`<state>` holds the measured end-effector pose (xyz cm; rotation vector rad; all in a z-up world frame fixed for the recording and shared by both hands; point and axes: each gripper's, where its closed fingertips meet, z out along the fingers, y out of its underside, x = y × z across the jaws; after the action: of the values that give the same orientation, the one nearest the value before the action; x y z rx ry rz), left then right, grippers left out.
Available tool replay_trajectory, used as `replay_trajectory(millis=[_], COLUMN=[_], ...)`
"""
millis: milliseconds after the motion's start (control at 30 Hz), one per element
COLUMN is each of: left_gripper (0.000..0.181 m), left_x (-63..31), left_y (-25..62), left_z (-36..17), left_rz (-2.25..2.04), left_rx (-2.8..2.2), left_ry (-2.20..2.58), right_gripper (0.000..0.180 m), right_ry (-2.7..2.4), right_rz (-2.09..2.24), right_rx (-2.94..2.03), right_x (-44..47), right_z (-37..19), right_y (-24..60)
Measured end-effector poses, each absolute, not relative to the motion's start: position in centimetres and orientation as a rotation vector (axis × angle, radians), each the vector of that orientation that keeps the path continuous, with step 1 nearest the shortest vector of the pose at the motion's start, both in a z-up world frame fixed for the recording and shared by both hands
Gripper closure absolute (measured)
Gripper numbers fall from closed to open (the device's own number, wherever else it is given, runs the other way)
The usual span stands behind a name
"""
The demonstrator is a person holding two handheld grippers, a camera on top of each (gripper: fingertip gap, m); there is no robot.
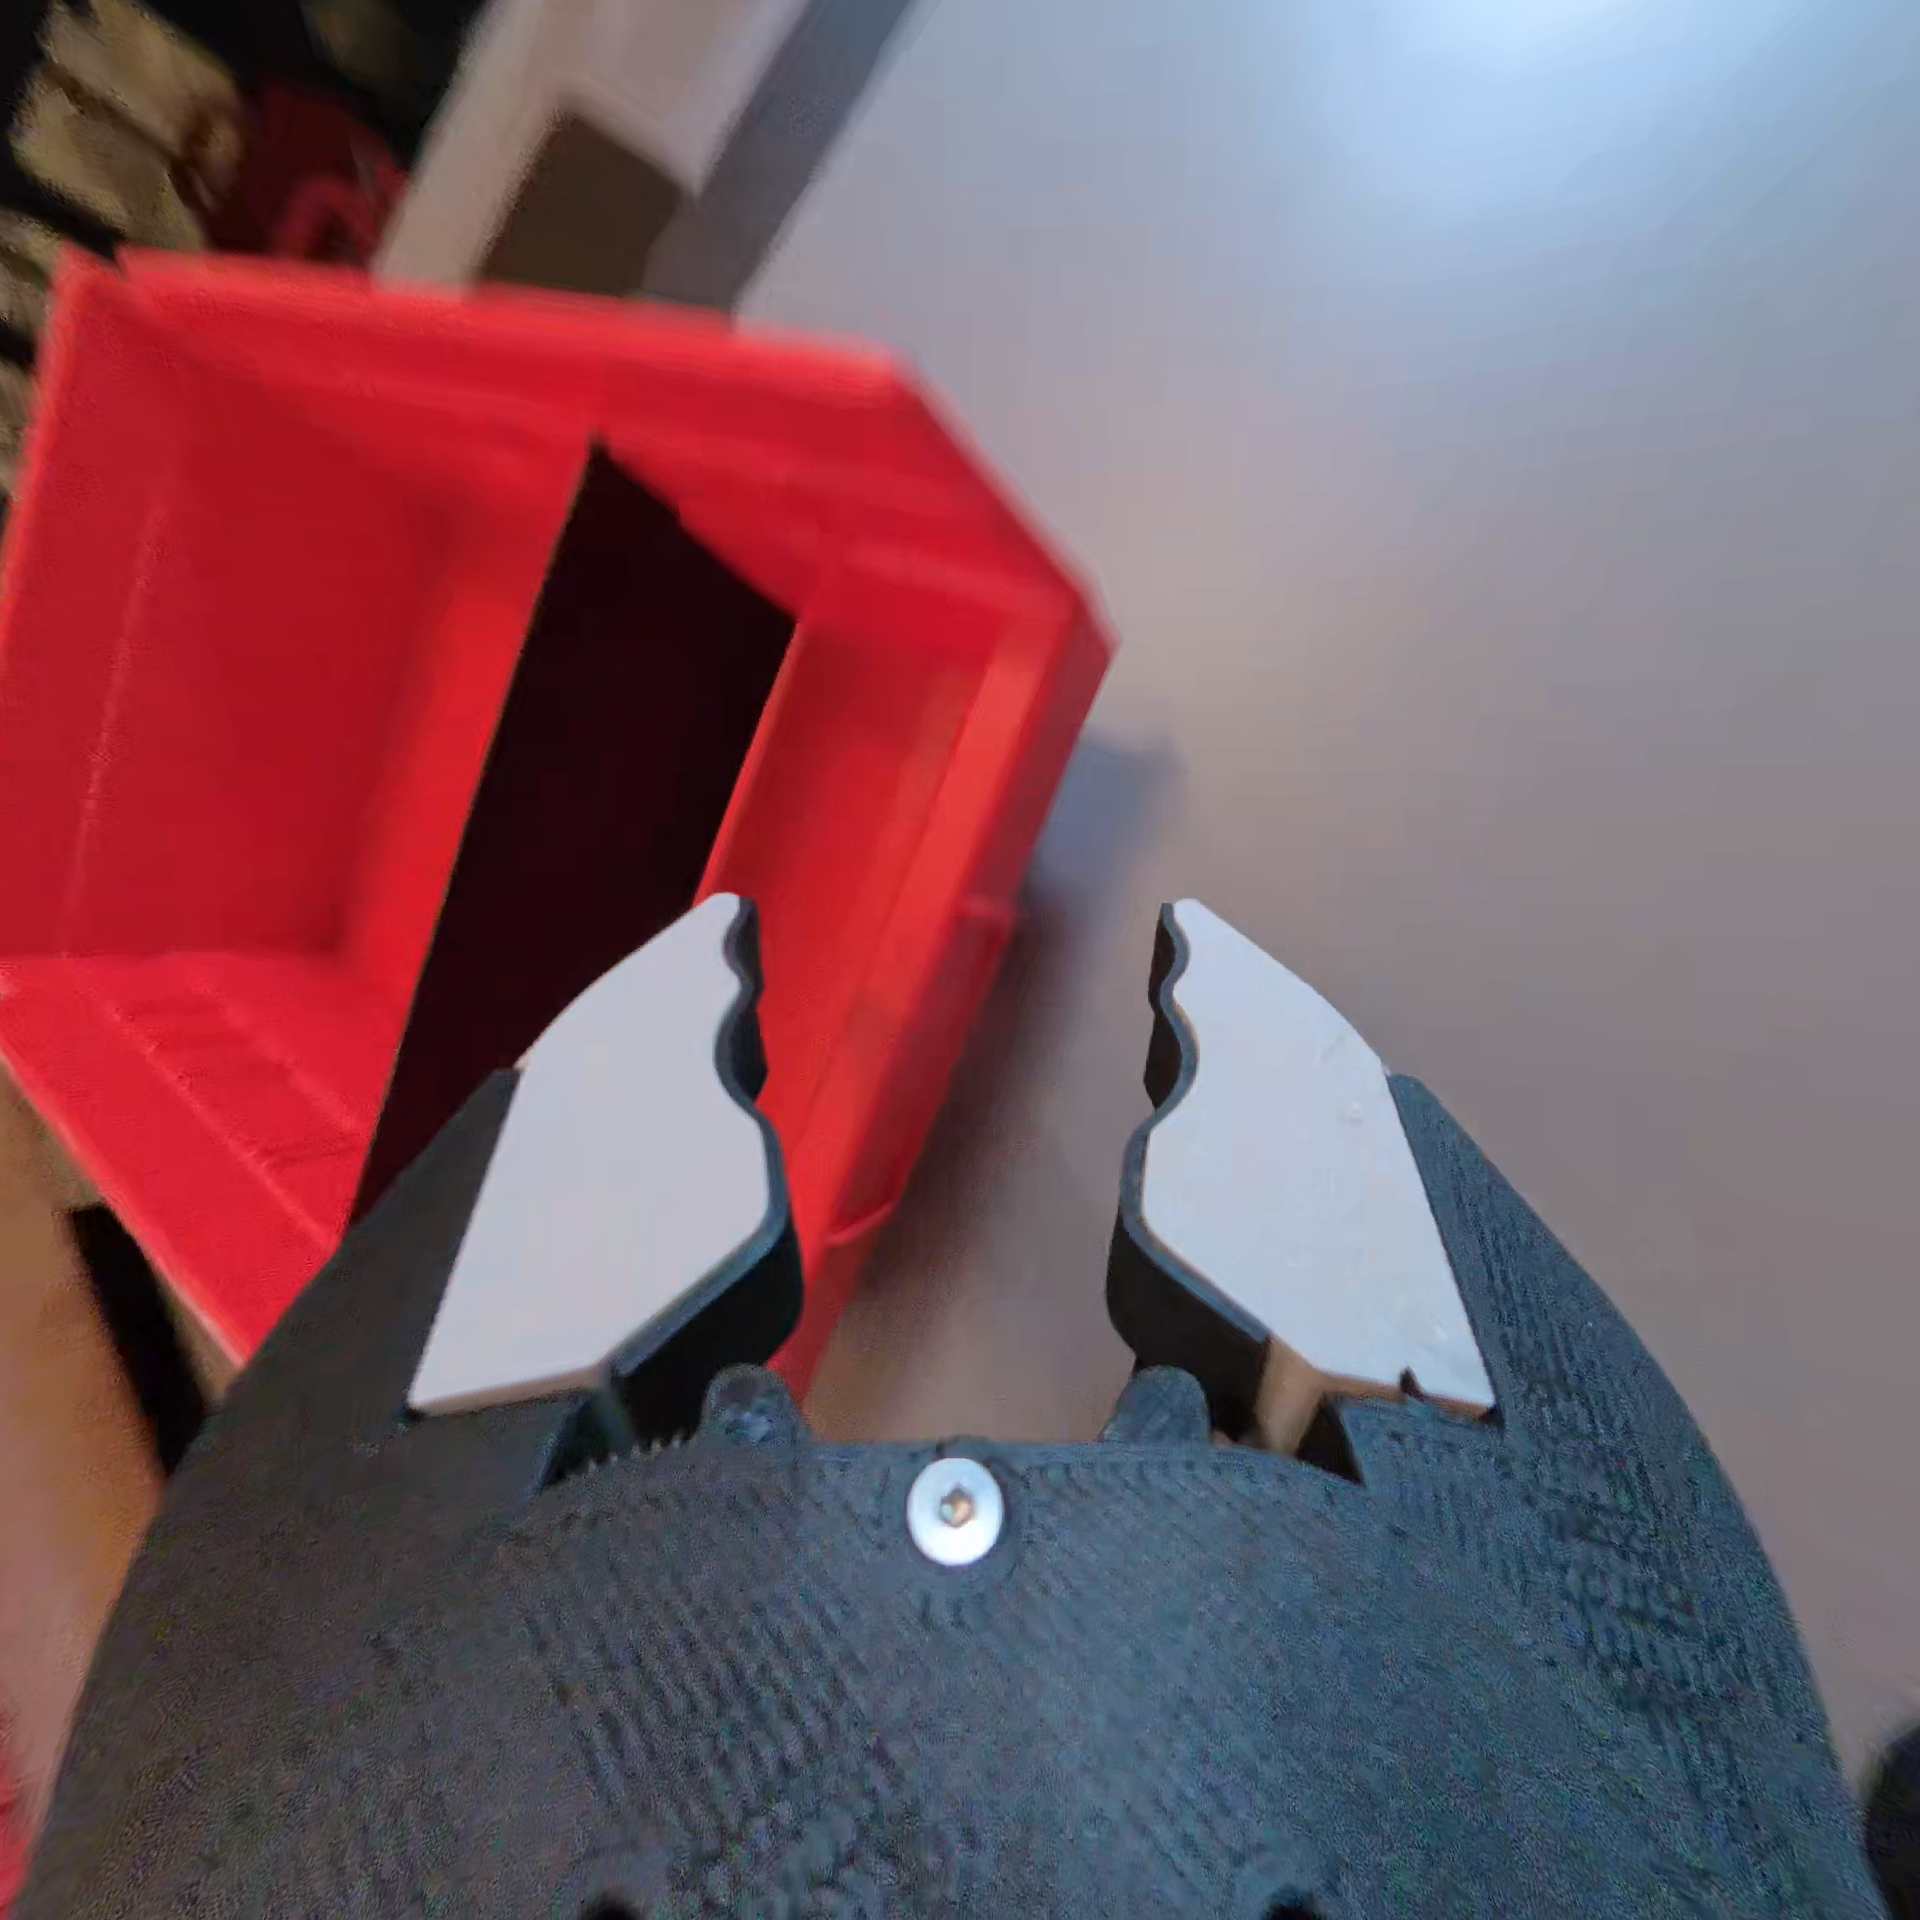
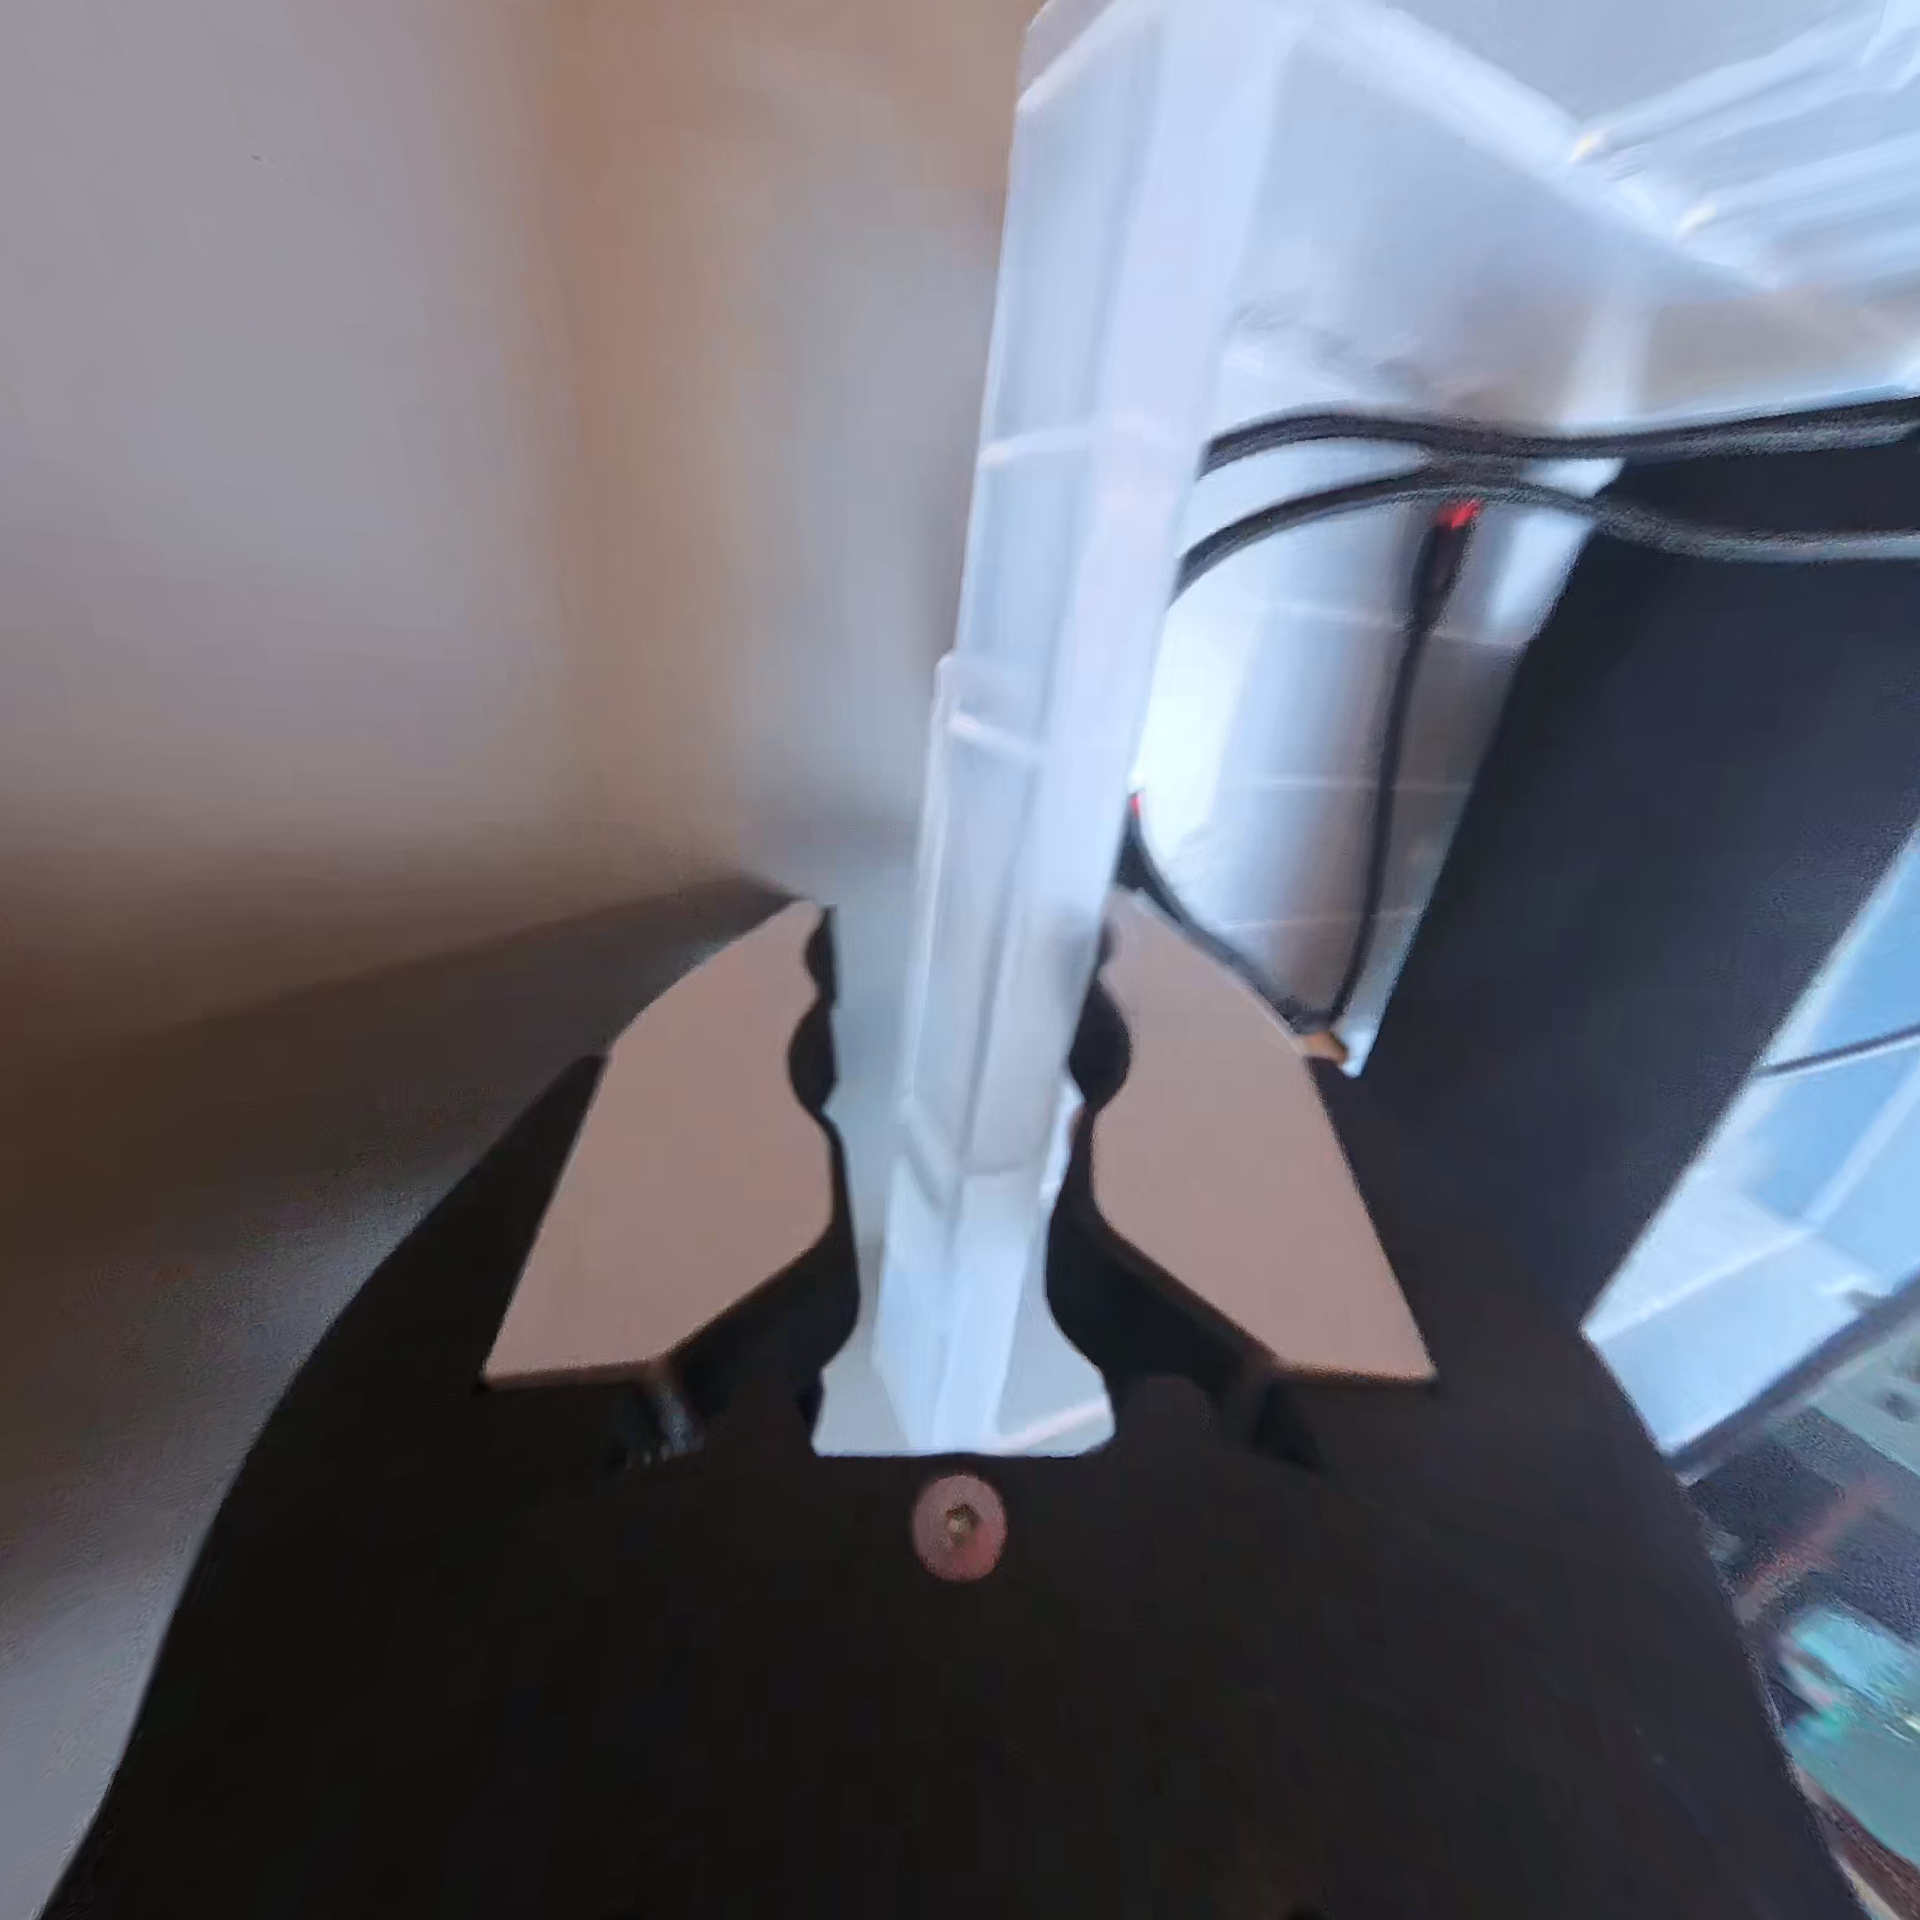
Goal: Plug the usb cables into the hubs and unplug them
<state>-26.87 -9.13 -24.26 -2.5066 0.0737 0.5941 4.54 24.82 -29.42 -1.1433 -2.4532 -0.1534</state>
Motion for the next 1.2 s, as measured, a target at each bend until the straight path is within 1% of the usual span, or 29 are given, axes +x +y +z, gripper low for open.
replay_trajectory(millis=[33,67,100,133,167,267,367,600,633,700,767,833,900,933,1000,1067,1133,1200], left_gripper=[0.108,0.109,0.116,0.135,0.146,0.150,0.151,0.150,0.149,0.136,0.135,0.134,0.132,0.134,0.133,0.133,0.125,0.118], left_x=[-28.2,-29.2,-29.9,-30.5,-30.3,-28.8,-26.3,-16.8,-15.8,-14.9,-13.6,-11.4,-8.0,-6.1,-2.2,0.6,2.5,3.3], left_y=[-9.7,-10.0,-10.1,-10.0,-9.0,-6.2,-3.6,1.8,2.0,1.8,0.9,-0.8,-2.8,-3.8,-5.1,-5.1,-3.9,-2.1], left_z=[-25.7,-27.1,-28.4,-29.1,-29.1,-28.9,-28.9,-28.8,-28.7,-28.1,-26.5,-24.6,-22.9,-22.1,-20.8,-20.4,-21.3,-22.6], left_rz=[0.626,0.638,0.660,0.715,0.739,0.815,0.814,0.678,0.671,0.682,0.636,0.516,0.284,0.148,-0.105,-0.250,-0.284,-0.246], left_rx=[-2.592,-2.660,-2.708,-2.718,-2.667,-2.575,-2.548,-2.369,-2.341,-2.322,-2.263,-2.193,-2.135,-2.095,-2.007,-1.928,-1.888,-1.883], left_ry=[0.084,0.110,0.156,0.215,0.312,0.448,0.483,0.853,0.880,0.855,0.749,0.620,0.463,0.365,0.192,0.020,-0.088,-0.158], right_gripper=[0.149,0.149,0.149,0.149,0.149,0.149,0.149,0.144,0.144,0.142,0.142,0.142,0.142,0.142,0.137,0.127,0.125,0.127], right_ry=[-2.434,-2.446,-2.447,-2.444,-2.446,-2.463,-2.495,-2.460,-2.427,-2.334,-2.197,-1.987,-1.704,-1.555,-1.325,-1.246,-1.244,-1.298], right_rz=[-0.184,-0.178,-0.143,-0.107,-0.109,-0.111,-0.078,0.009,0.077,0.285,0.527,0.686,0.720,0.711,0.678,0.694,0.719,0.678], right_rx=[-1.103,-1.079,-1.081,-1.082,-1.081,-0.979,-0.874,-0.584,-0.575,-0.621,-0.737,-0.917,-1.119,-1.222,-1.406,-1.560,-1.640,-1.679], right_x=[3.9,3.5,3.0,2.7,2.6,3.1,4.1,6.5,6.8,7.6,8.9,10.3,12.1,13.2,15.3,15.9,14.6,13.0], right_z=[-29.3,-29.3,-29.3,-29.3,-29.3,-29.3,-29.3,-28.5,-27.8,-25.4,-22.1,-19.0,-17.0,-16.6,-17.6,-20.3,-22.7,-24.6], right_y=[25.0,24.7,24.0,23.2,22.6,20.0,16.1,6.4,4.9,2.1,0.7,2.3,6.5,8.9,12.9,14.3,14.1,14.0])
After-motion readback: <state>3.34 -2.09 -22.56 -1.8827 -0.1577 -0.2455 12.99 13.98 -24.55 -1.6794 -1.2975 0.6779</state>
